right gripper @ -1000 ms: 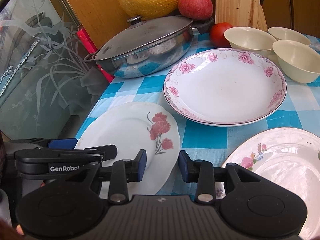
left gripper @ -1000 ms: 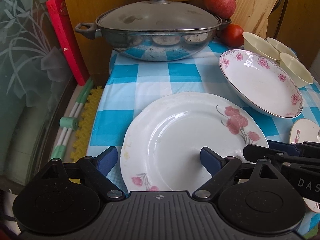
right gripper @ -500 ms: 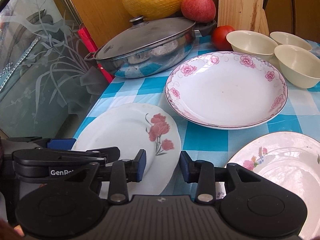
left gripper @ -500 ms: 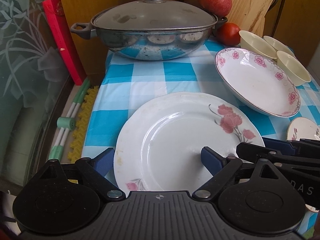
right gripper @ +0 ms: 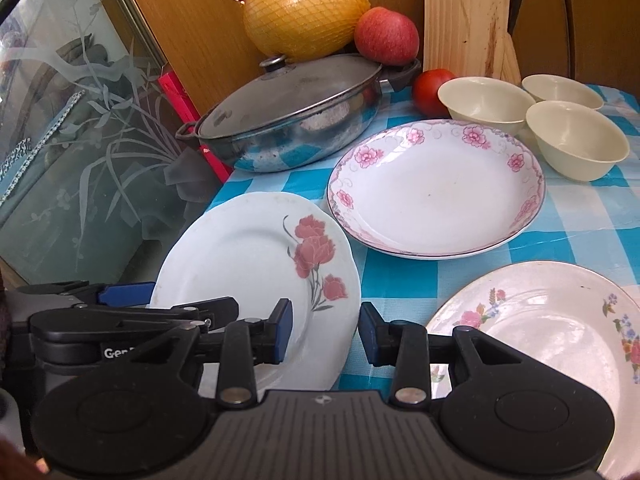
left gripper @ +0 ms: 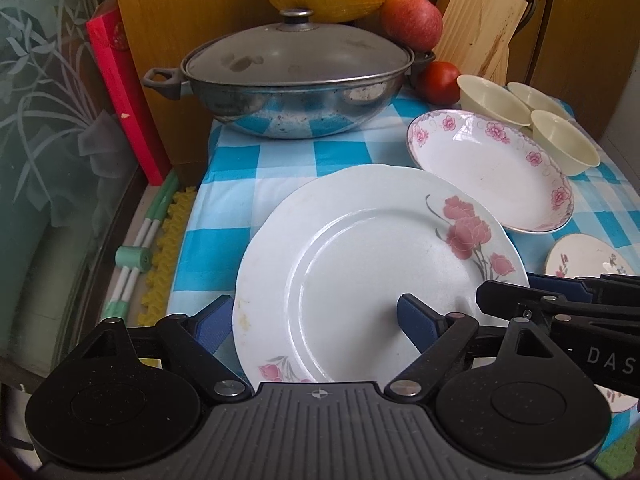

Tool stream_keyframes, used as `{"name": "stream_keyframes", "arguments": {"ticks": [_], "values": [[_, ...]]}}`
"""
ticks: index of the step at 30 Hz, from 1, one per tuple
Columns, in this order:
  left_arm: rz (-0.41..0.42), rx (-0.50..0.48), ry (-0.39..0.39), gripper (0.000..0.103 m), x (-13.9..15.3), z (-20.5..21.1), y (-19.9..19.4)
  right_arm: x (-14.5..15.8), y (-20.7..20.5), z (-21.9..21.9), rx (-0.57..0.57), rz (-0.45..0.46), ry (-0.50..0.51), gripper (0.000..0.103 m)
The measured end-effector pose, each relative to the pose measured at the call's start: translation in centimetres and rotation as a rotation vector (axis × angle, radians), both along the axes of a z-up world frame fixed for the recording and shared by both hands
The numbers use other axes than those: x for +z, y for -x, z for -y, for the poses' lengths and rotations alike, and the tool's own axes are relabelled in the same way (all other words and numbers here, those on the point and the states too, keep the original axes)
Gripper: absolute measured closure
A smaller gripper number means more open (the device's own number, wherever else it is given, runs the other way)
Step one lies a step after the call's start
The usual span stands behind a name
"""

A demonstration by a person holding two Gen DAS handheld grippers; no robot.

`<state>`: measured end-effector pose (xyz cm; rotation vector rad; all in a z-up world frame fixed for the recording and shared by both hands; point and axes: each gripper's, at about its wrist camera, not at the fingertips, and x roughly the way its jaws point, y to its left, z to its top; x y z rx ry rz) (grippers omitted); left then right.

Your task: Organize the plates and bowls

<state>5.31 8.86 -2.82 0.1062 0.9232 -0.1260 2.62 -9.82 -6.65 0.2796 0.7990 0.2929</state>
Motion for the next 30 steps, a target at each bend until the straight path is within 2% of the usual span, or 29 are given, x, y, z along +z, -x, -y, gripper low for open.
{"name": "stream_keyframes", "arguments": {"ticks": [6,14,23,30], "values": [[0.002,-0.036,0.028,0.012,0.7,1.5,0.7,1.0,1.6,1.6,-0.049,0.016,0.012,0.068],[0.012,-0.141,0.056,0.012,1.4,5.6,1.8,2.1,4.6,5.7,-0.159,0.023,0.02,0.068],[-0.008,-0.276,0.031,0.012,0.4,11.3,3.3,1.4,7.7,10.2,-0.276,-0.017,0.034,0.068],[-0.016,-0.322,0.013,0.012,-0.1,14.4,3.5,0.9,8.3,12.3,-0.33,-0.032,0.058,0.068]]}}
